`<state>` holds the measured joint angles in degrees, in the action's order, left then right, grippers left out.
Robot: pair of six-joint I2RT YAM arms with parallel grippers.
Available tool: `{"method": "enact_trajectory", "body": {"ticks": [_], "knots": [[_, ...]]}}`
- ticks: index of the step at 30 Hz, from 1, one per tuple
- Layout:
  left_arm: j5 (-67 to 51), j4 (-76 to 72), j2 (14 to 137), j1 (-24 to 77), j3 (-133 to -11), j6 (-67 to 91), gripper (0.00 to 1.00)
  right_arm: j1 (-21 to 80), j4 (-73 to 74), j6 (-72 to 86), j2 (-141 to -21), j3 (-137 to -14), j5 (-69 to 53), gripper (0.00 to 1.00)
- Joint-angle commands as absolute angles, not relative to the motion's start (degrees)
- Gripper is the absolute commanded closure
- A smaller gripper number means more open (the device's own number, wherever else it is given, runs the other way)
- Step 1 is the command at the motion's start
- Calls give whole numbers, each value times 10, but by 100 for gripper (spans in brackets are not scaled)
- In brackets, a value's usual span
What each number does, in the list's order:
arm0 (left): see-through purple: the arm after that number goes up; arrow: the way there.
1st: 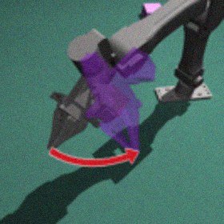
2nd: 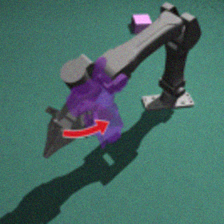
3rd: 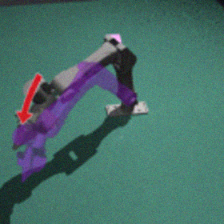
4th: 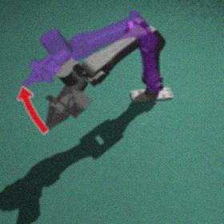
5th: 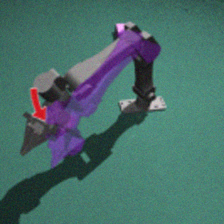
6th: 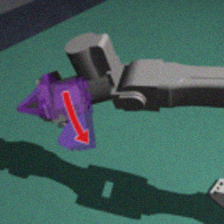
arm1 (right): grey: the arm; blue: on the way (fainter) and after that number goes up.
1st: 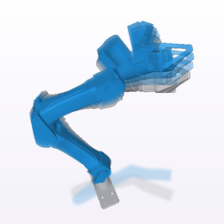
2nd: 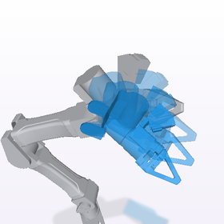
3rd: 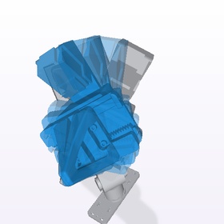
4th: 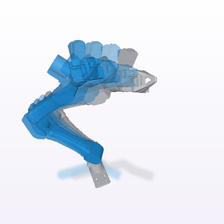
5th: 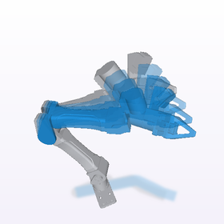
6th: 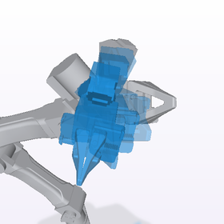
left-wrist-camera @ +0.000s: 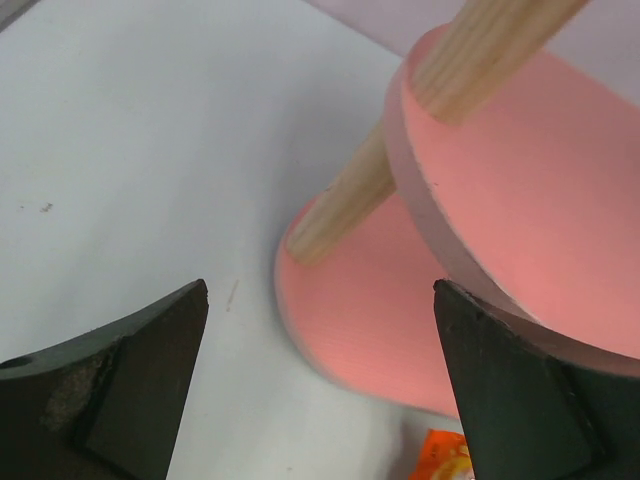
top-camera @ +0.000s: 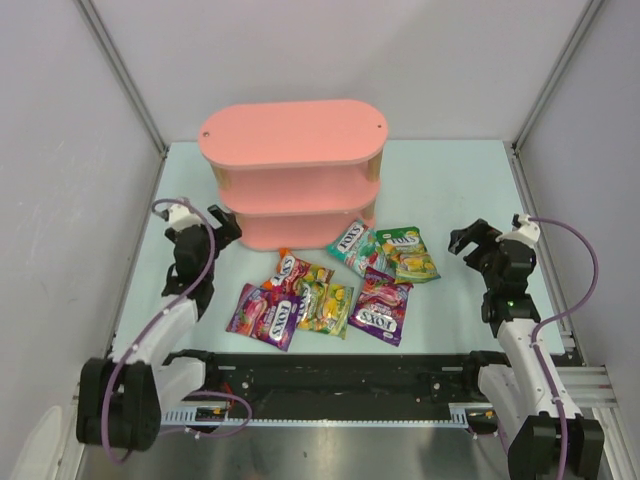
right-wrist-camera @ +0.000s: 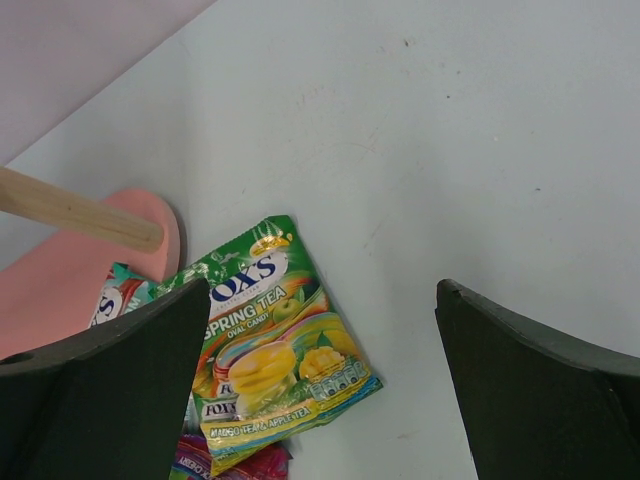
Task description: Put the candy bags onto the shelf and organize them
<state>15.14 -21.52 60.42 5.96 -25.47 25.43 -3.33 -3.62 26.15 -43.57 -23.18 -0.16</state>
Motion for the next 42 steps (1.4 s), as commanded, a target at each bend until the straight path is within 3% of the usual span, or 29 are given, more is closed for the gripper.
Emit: {"method": "enact_trajectory", "body": {"ticks": [1, 11, 17, 20, 22, 30, 34, 42], "knots": [[112, -187, 519, 65, -201, 349, 0, -33, -25, 282, -428, -260, -1, 0], [97, -81, 413, 64, -162, 365, 0, -104, -32, 346, -469, -260, -125, 0], [58, -132, 370, 64, -121, 331, 0, -106, -48, 329, -512, -272, -204, 0], [47, -160, 350, 64, -98, 315, 0, -28, -3, 271, -486, -303, -122, 0], [38, -172, 342, 64, -89, 307, 0, 76, 30, 232, -469, -315, -51, 0], [15, -192, 348, 64, -65, 282, 0, 345, -32, 131, -531, -319, 85, 0], [9, -192, 351, 64, -65, 280, 0, 413, -98, 94, -591, -319, 64, 0], [5, -187, 360, 64, -69, 277, 0, 421, -156, 50, -657, -319, -112, 0]]}}
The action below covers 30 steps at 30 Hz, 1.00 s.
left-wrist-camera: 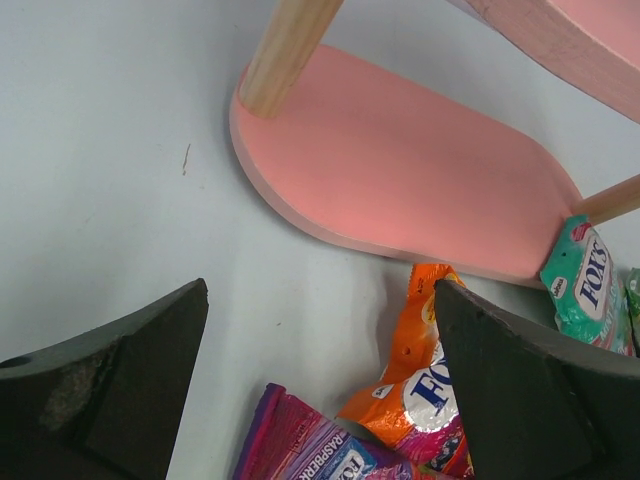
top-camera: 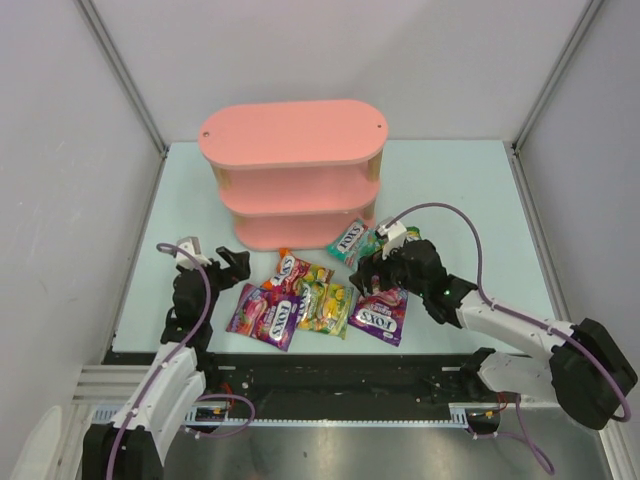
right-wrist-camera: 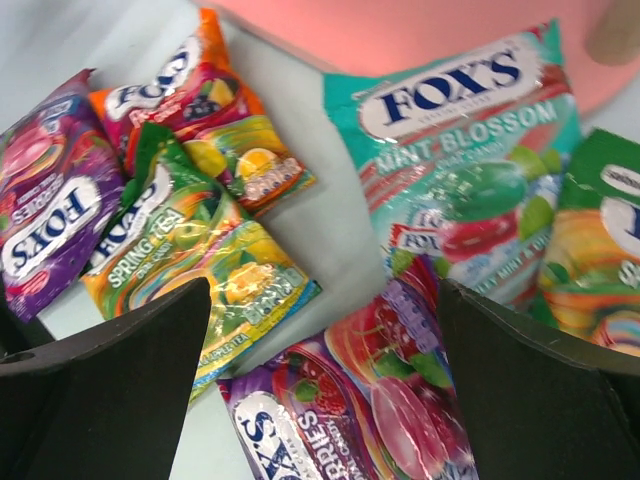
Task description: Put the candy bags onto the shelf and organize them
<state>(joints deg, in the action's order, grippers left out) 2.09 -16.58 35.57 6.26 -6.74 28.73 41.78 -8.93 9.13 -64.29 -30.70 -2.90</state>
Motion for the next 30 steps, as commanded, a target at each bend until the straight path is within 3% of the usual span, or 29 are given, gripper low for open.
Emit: {"method": "enact_trajectory", "body": {"ticks": [1, 9, 30], "knots": [[5, -189, 362, 64, -68, 278, 0, 421, -161, 46, -662, -319, -125, 0], [5, -195, 376, 64, -69, 280, 0, 421, -181, 9, -711, -322, -241, 5], [9, -186, 375, 64, -71, 282, 0, 421, -144, -39, -908, -418, -260, 10]]}}
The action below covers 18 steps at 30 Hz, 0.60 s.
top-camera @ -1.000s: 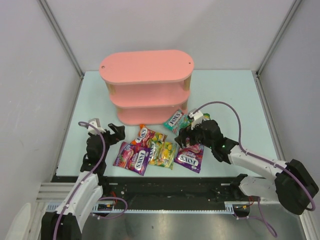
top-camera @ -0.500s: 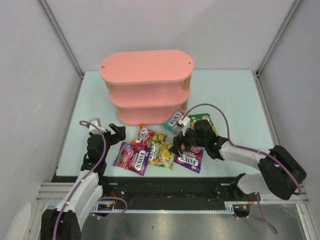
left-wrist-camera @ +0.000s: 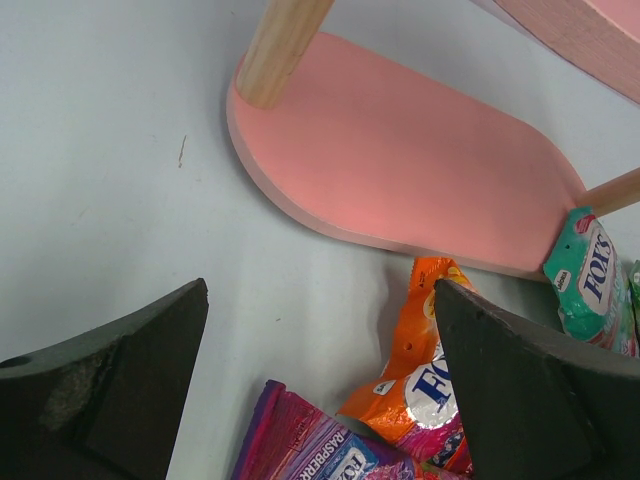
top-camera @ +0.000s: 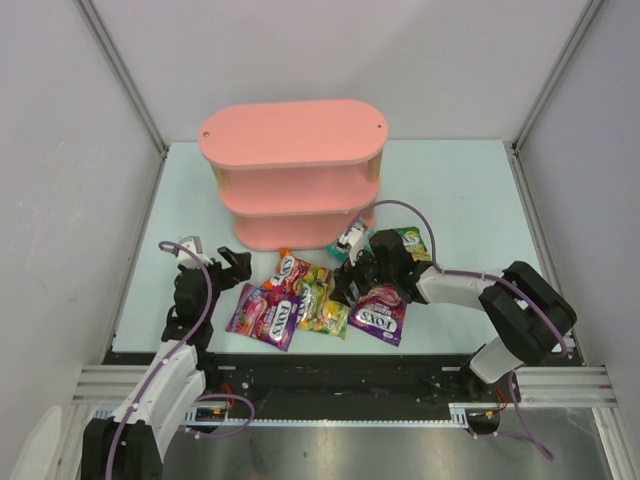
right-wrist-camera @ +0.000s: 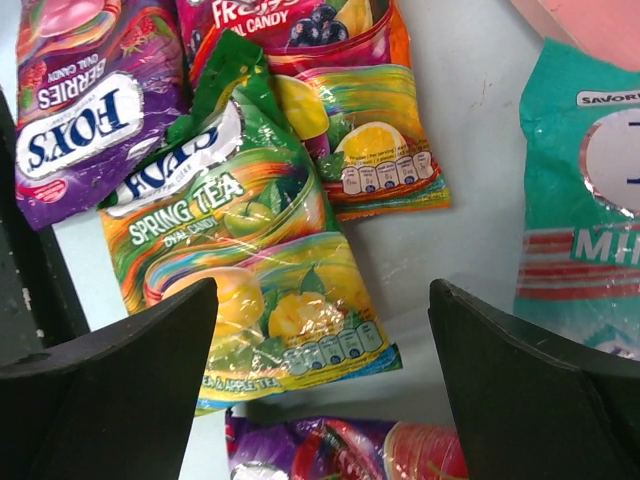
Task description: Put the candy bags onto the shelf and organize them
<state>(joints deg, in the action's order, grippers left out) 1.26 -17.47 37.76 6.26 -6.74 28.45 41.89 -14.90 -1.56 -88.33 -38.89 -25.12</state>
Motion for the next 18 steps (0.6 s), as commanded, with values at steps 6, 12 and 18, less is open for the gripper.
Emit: {"method": "enact_trajectory", "body": {"ticks": [6, 12, 18], "knots": [[12, -184, 376, 64, -71, 282, 0, 420, -113, -53, -932, -428, -265, 14], [14, -185, 381, 64, -72, 283, 0, 421, -93, -57, -952, -428, -270, 23], [18, -183, 381, 64, -73, 283, 0, 421, -91, -51, -952, -428, -287, 49]]}}
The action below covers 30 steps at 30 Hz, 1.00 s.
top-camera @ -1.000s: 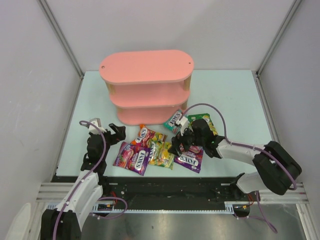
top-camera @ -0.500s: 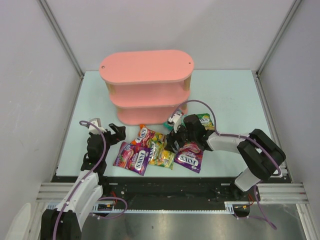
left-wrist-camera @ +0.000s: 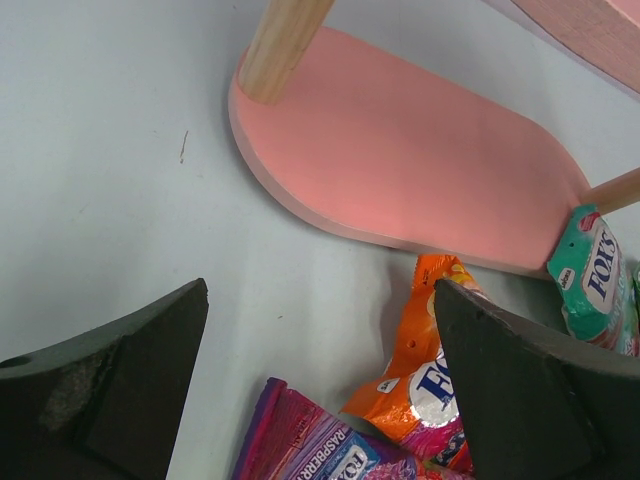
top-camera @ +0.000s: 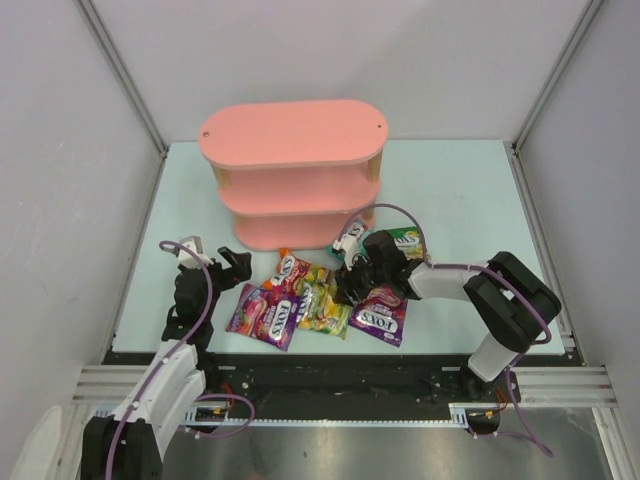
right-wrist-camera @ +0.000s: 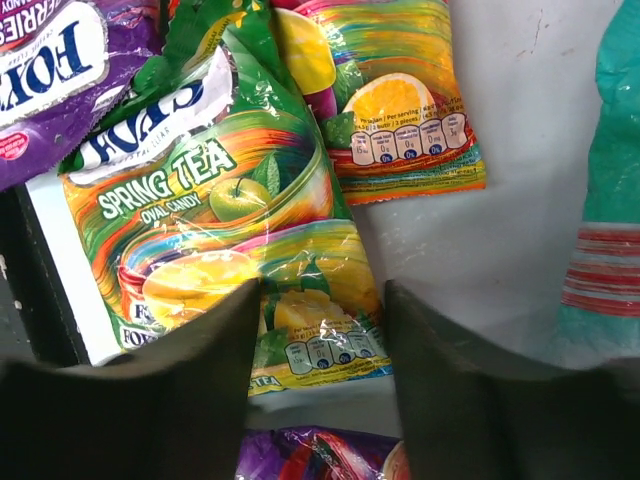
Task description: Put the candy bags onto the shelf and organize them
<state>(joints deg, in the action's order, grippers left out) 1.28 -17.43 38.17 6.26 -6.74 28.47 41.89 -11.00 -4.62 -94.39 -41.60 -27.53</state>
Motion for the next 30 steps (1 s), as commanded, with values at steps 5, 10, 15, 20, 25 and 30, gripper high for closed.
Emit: {"method": "enact_trajectory", "body": {"ticks": [5, 10, 15, 20, 25, 30], "knots": [[18, -184, 382, 64, -73, 284, 0, 421, -65, -51, -933, -431, -298, 80], [18, -184, 389, 64, -75, 284, 0, 422, -35, -48, -907, -431, -301, 93], [18, -184, 394, 64, -76, 284, 0, 428, -11, -32, -865, -431, -264, 100], [18, -185, 394, 64, -76, 285, 0, 443, -3, -3, -818, -430, -187, 100], [18, -183, 393, 64, -76, 285, 0, 464, 25, 37, -767, -431, -135, 100], [18, -185, 391, 64, -76, 285, 0, 478, 69, 35, -718, -459, -112, 100]]}}
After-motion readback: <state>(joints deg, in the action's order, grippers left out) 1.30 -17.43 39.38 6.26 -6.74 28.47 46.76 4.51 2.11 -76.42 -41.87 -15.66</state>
